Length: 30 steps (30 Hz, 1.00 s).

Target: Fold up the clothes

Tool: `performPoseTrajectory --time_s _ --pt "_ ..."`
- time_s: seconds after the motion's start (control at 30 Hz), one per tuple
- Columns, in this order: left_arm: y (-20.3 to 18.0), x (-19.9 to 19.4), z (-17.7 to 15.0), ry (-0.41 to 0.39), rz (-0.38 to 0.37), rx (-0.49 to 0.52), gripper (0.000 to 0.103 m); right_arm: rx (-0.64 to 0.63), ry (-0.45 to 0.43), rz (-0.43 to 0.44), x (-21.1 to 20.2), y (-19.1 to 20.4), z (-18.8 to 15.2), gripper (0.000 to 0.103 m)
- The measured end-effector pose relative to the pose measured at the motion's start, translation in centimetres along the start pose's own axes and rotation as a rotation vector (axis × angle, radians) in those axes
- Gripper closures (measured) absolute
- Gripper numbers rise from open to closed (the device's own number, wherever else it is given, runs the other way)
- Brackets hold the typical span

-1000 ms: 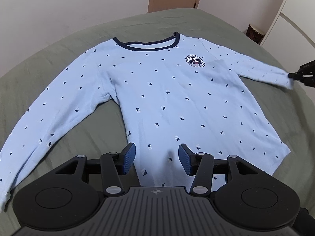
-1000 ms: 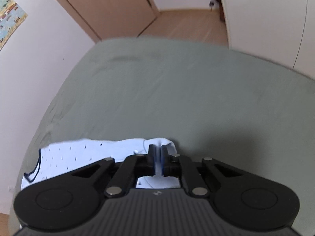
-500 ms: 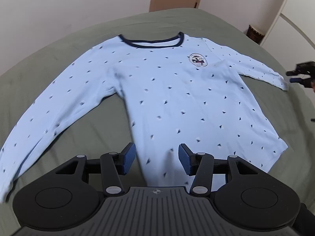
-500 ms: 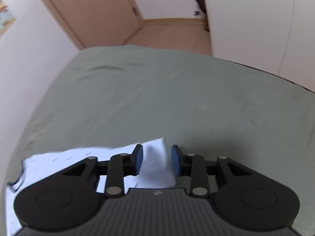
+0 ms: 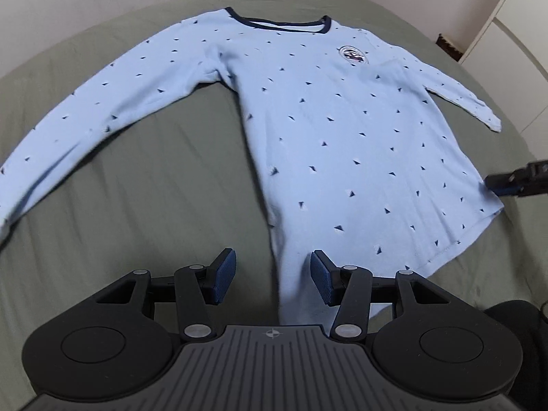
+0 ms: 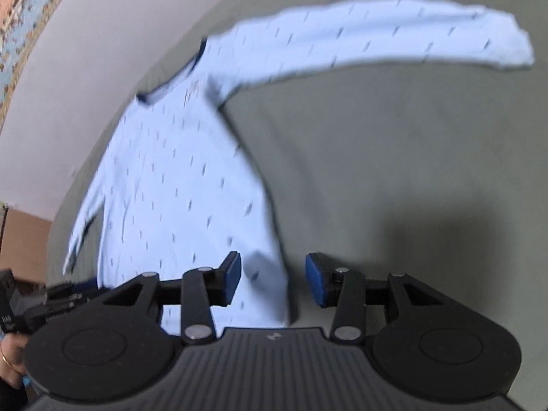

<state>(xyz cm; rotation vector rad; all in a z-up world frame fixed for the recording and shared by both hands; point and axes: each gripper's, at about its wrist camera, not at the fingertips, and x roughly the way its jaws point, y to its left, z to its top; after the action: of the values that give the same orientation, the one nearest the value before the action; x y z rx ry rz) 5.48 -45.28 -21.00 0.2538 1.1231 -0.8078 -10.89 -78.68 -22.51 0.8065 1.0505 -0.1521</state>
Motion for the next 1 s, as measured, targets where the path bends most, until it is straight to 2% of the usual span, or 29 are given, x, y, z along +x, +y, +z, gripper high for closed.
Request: performPoseTrajectory --time_s 0.13,0.3,0.4,0.47,0.5,0.57,0.67,0.83,1.0 --pt "0.2 0.2 -0.1 -0.012 -0.042 0.006 0.056 0.018 0.008 -0.025 0.8 0.9 -0.4 0.058" --pt "0.3 0.5 0.3 0.011 -0.05 0.042 0.058 0.037 0.025 -0.076 1.0 1.6 0.3 0.058" --pt "0.3 0.7 0.6 0.029 -0.035 0.062 0.07 0.07 0.028 -0.121 1.0 1.9 0.5 0.062" --pt "0.6 0.9 0.9 0.047 -0.056 0.073 0.083 0.069 0.046 -0.14 1.2 2.2 0.5 0.073" --pt "0.8 1.0 1.0 0.057 -0.071 0.065 0.086 0.068 0.055 -0.149 1.3 2.4 0.5 0.084" --pt "1.2 1.2 1.3 0.085 -0.111 0.045 0.095 0.083 0.081 -0.178 1.6 2.7 0.5 0.092" --pt "1.6 1.4 1.9 0.125 -0.15 0.041 0.097 0.144 0.1 -0.221 1.7 3.0 0.8 0.096" --pt "2.3 1.6 2.5 0.163 -0.185 0.027 0.097 0.154 0.112 -0.283 2.0 4.3 1.1 0.096" --pt "2.4 1.8 2.2 0.135 -0.192 0.038 0.096 0.147 0.081 -0.291 2.5 4.5 0.7 0.095"
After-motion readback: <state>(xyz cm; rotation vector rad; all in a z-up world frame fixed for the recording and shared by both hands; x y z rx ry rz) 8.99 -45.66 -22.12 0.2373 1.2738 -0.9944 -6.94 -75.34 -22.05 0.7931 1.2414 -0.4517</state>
